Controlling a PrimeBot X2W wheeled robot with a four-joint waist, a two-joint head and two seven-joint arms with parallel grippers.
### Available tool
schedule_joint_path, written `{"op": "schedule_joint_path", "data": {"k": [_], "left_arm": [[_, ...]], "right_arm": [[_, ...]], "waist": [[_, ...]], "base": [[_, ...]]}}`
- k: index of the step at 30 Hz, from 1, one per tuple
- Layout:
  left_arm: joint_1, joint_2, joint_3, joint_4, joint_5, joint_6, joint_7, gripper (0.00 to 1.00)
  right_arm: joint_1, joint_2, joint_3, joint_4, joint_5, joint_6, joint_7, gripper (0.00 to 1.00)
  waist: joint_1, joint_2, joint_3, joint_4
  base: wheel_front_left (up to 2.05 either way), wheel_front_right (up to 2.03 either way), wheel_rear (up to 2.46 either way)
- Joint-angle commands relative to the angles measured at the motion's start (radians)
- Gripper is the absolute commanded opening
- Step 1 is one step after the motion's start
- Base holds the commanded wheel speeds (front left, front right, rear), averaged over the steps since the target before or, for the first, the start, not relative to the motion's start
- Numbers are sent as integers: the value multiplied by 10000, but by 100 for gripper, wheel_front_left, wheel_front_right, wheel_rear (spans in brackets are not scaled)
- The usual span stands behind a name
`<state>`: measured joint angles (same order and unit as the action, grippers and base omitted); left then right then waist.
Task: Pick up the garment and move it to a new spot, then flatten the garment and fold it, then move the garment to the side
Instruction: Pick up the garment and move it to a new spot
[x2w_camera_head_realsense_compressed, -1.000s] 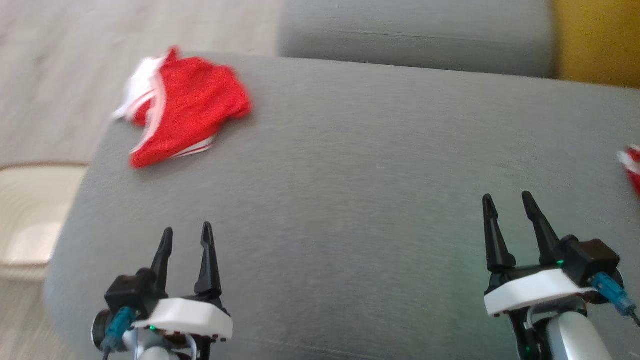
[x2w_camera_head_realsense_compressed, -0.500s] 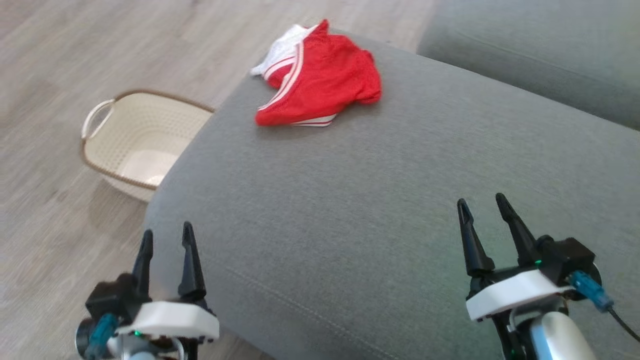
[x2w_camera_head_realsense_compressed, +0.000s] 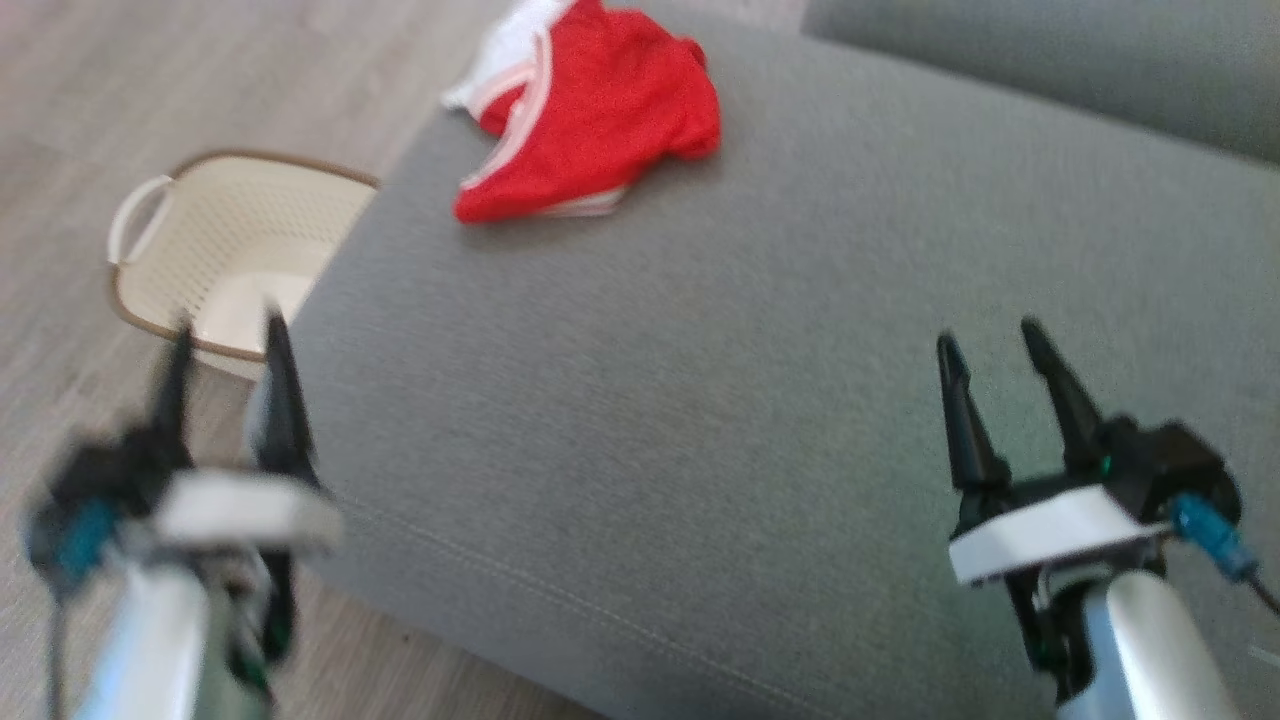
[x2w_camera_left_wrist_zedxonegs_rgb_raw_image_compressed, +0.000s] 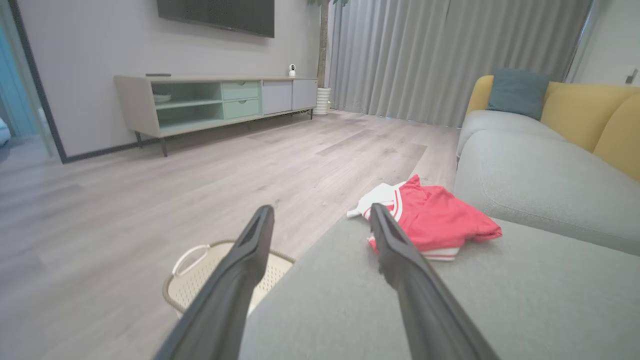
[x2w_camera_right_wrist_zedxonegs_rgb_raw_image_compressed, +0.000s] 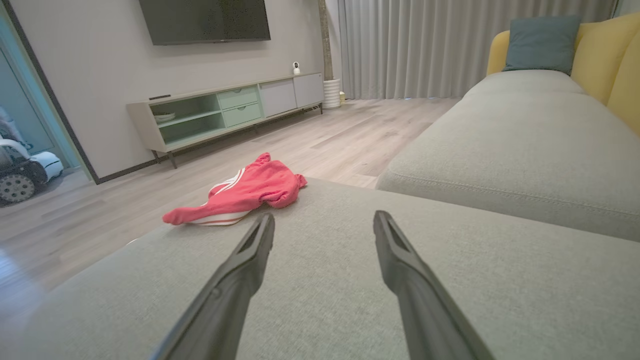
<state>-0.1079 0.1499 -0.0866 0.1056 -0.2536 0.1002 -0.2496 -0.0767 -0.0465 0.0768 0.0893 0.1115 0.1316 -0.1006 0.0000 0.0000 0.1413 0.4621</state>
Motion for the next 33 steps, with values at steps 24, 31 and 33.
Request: {"op": "schedule_joint_path", "data": {"k": [24,31,33], "left_arm": [[-7686,1923,-258,6455,-1020,-2198,3169,100],[-8104,2059,-230,7541,-1182,-2164,3343,91],[-8185,2046,-268,7711,-1188,-2166,3310,27]], "right_arm": [[-2005,-37,48,-2677,-1559,-9,1006,100],[-2087,-37,57,-2645,-1647,-9,868,100],[-2097,-37,78,-2580,-1610,-9,812,100]], "waist": [[0,0,4976,-2173],[0,0,5119,-2183],[0,0,5064,-2172]], "base": [[0,0,0],[0,0,0],[0,0,0]]}}
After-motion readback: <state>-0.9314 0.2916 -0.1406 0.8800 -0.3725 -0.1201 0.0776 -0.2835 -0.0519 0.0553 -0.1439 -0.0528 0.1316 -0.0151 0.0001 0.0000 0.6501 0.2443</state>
